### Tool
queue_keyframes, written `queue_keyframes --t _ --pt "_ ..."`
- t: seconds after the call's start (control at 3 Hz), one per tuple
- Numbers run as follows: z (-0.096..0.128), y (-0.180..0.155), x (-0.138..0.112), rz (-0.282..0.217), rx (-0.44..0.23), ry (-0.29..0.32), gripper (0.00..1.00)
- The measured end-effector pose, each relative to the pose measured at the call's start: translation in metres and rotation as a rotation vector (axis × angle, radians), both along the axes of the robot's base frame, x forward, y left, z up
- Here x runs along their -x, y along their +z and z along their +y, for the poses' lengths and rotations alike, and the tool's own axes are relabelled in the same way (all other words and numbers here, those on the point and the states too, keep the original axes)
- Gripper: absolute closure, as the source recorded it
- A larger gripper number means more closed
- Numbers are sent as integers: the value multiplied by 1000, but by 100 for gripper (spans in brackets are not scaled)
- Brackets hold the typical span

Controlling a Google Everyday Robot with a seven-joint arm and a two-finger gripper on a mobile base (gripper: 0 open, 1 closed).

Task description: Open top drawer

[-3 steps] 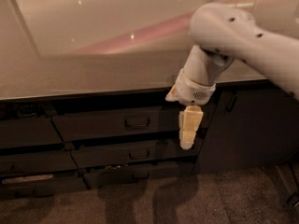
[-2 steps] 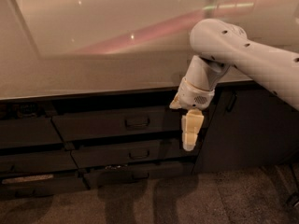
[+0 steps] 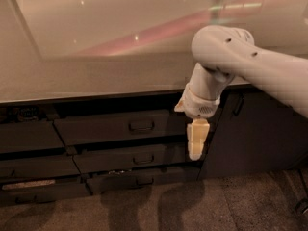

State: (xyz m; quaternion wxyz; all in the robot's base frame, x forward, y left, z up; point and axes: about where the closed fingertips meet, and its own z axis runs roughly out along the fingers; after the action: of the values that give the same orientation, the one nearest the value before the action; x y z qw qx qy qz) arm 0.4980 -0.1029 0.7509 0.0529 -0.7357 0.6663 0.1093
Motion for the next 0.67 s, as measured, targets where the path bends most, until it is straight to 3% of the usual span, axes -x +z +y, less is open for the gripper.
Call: queue_keyframes --t 0.33,0.67 --pt "-1 -2 12 -183 65 67 0" --pt "6 -5 5 -241 51 68 0"
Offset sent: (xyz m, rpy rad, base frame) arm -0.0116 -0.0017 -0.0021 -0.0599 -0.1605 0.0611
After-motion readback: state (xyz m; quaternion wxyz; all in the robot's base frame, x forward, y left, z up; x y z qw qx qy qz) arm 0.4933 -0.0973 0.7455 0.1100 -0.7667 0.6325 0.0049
